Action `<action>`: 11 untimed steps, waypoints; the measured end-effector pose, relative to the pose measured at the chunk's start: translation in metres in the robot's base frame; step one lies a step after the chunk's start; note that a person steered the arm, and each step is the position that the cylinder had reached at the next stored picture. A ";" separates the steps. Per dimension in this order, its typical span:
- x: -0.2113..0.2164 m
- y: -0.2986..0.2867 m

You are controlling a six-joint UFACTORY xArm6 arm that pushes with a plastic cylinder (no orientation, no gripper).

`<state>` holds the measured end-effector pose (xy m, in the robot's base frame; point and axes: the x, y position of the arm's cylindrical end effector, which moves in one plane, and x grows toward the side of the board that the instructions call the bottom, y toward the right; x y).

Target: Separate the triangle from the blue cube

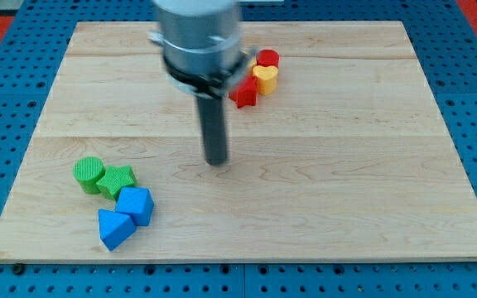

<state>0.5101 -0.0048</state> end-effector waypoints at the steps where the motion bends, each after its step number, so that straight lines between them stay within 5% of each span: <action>1: 0.103 0.014; 3: 0.108 -0.009; 6: 0.098 -0.166; 8: -0.003 -0.162; 10: -0.014 -0.176; 11: -0.039 -0.134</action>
